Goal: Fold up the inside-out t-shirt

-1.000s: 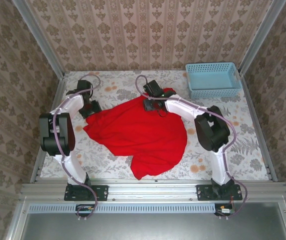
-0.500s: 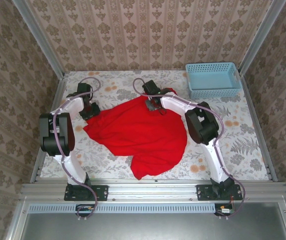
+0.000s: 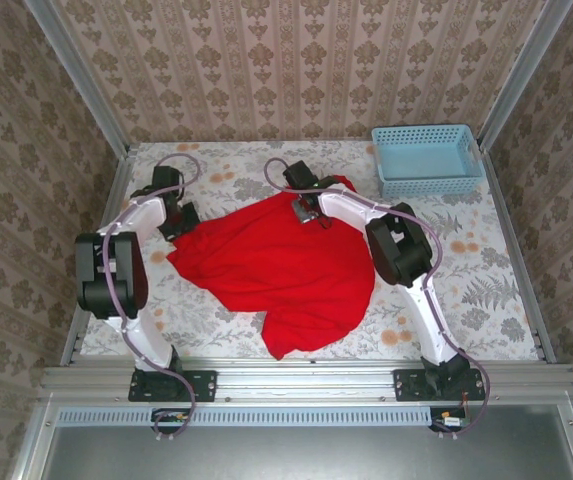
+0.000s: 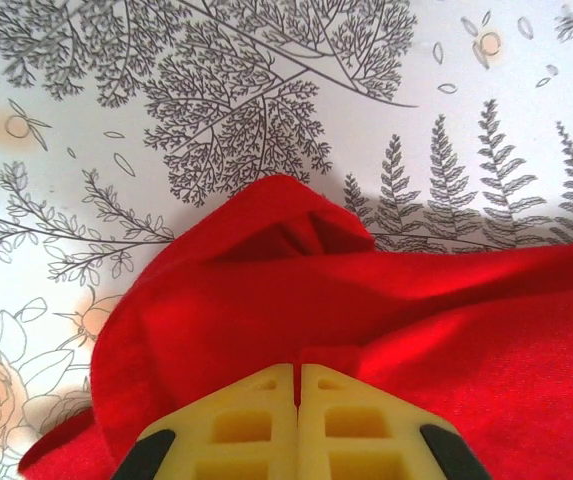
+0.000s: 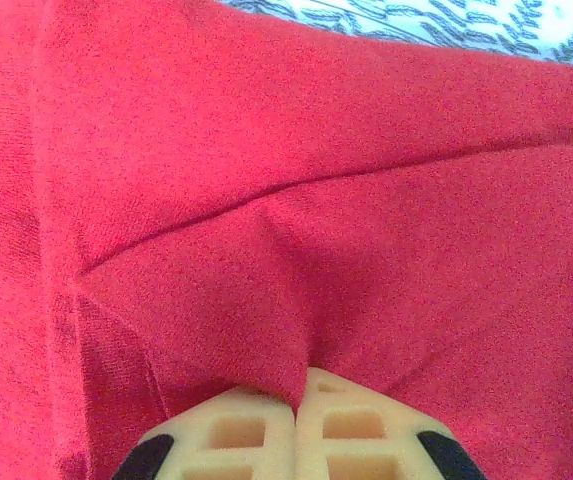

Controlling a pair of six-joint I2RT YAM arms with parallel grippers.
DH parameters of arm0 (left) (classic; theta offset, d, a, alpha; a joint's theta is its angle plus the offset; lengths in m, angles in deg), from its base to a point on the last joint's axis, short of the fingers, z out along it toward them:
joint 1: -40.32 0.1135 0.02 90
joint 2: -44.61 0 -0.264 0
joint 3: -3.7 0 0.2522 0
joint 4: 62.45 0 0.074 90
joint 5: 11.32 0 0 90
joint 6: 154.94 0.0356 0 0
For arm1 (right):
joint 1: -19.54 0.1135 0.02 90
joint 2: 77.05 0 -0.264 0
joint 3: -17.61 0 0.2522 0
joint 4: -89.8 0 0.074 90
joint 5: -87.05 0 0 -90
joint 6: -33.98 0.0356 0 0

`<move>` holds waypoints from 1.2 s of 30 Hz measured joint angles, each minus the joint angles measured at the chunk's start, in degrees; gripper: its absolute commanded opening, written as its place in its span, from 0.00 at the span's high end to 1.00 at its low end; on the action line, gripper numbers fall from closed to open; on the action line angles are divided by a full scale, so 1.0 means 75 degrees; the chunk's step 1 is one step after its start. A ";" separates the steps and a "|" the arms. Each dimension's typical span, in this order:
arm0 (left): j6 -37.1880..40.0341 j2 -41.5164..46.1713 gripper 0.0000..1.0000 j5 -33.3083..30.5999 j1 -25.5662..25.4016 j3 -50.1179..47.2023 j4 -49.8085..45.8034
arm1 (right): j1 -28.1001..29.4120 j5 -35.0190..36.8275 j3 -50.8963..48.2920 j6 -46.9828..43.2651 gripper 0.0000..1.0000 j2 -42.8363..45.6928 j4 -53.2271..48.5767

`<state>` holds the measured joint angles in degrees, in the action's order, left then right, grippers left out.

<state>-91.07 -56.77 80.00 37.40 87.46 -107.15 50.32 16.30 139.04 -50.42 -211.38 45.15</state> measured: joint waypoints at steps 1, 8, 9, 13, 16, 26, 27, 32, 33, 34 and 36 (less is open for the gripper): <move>0.0000 0.0070 1.00 0.0000 0.0003 -0.0017 0.0020 | 0.0000 0.0041 -0.0093 -0.0015 1.00 0.0102 -0.0015; 0.0003 0.0583 1.00 0.0003 0.0050 -0.0329 0.0303 | -0.0073 0.0236 -0.1008 -0.0111 1.00 0.1186 0.0210; 0.0003 0.0737 1.00 0.0000 0.0061 -0.0414 0.0361 | -0.0093 0.0251 -0.1151 -0.0122 1.00 0.1390 0.0219; 0.0035 0.1513 1.00 0.0000 0.0102 -0.0810 0.0729 | -0.0181 0.0393 -0.1810 -0.0119 1.00 0.2232 0.0469; 0.0035 0.2355 1.00 0.0052 0.0096 -0.1355 0.1250 | -0.0248 0.0493 -0.2652 -0.0032 1.00 0.3028 0.0685; -0.0035 0.5304 1.00 0.0207 -0.1227 -0.3745 0.2410 | -0.0393 0.0609 -0.5243 0.0901 1.00 0.4584 0.1163; -0.0038 0.5555 1.00 0.0251 -0.1294 -0.3949 0.2433 | -0.0428 0.0609 -0.5444 0.1008 1.00 0.4625 0.1186; -0.0067 0.6152 0.89 0.0335 -0.2346 -0.4374 0.2221 | -0.0883 0.0484 -0.6379 0.1556 1.00 0.5109 0.1311; -0.0111 0.6114 0.83 0.0341 -0.2605 -0.4386 0.2142 | -0.0968 0.0428 -0.6481 0.1641 1.00 0.5214 0.1335; -0.0160 0.6065 0.70 0.0353 -0.2903 -0.4447 0.2052 | -0.1052 0.0379 -0.6586 0.1705 1.00 0.5348 0.1367; -0.0329 0.6065 0.47 0.0367 -0.3238 -0.4704 0.1877 | -0.1174 0.0326 -0.6738 0.1813 1.00 0.5572 0.1425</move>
<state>-93.54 -11.29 82.75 13.11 52.18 -93.07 41.51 18.74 88.51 -36.82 -169.58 55.84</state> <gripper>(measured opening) 0.333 0.064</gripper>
